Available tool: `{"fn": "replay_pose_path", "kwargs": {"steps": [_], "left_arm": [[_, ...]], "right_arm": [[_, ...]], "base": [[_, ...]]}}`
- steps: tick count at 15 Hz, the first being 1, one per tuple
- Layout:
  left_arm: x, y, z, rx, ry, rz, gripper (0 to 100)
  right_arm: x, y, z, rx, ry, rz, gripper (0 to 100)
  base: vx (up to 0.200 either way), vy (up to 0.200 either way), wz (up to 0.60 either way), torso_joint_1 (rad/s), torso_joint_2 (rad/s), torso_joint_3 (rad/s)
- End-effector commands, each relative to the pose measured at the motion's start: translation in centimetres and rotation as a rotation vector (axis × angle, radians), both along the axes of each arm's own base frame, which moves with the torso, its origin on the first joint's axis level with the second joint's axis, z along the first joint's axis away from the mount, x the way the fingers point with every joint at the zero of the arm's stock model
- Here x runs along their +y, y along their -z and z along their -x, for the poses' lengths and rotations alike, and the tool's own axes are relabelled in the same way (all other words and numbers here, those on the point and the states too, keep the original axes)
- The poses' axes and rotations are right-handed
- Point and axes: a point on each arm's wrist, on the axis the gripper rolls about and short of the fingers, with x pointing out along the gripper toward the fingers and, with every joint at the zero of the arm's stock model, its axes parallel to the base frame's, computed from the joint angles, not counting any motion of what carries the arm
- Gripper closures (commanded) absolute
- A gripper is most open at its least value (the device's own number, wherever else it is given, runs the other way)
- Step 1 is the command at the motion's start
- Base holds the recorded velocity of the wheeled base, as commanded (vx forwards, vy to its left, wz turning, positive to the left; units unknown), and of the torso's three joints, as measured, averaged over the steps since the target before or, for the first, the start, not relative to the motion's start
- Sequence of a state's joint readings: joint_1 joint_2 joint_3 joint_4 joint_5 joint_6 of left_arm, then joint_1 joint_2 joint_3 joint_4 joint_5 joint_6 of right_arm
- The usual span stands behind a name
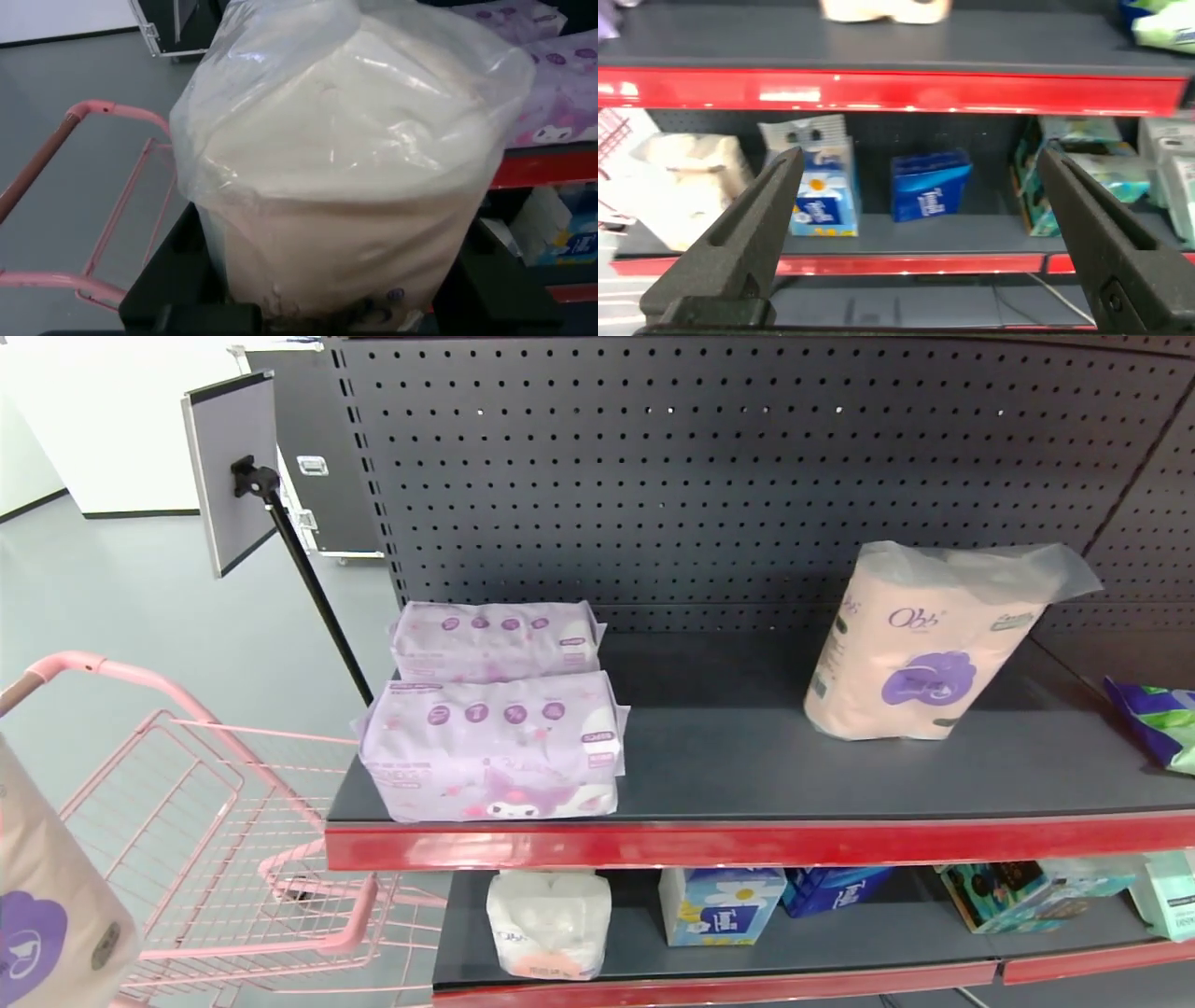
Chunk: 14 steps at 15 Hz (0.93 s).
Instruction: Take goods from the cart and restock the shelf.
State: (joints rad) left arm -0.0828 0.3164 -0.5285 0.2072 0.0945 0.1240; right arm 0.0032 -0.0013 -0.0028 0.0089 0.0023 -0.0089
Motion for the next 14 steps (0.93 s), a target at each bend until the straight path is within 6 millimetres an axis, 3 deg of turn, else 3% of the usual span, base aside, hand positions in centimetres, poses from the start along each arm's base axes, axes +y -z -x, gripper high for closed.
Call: {"fn": "replay_pose_path", "kwargs": {"steps": [1,13,14], "left_arm": [[0.01,-0.07,0.11,-0.006,-0.004,-0.004,100],[0.07,0.0,0.79,-0.031,-0.008,-0.05,100],[0.07,-0.01,0.82,-0.034,-0.008,-0.062,100]], "right_arm": [[0.0,-0.01,-0.01,0.001,-0.001,0.0,0],[0.0,-0.01,-0.01,0.001,-0.001,0.002,0],[0.0,-0.01,-0.01,0.001,-0.001,0.002,0]], "base": [[0.0,-0.2,0.0,0.007,0.0,0.002],[0.0,-0.2,0.0,0.004,0.0,0.004],[0.0,0.0,0.0,0.0,0.0,0.0]]}}
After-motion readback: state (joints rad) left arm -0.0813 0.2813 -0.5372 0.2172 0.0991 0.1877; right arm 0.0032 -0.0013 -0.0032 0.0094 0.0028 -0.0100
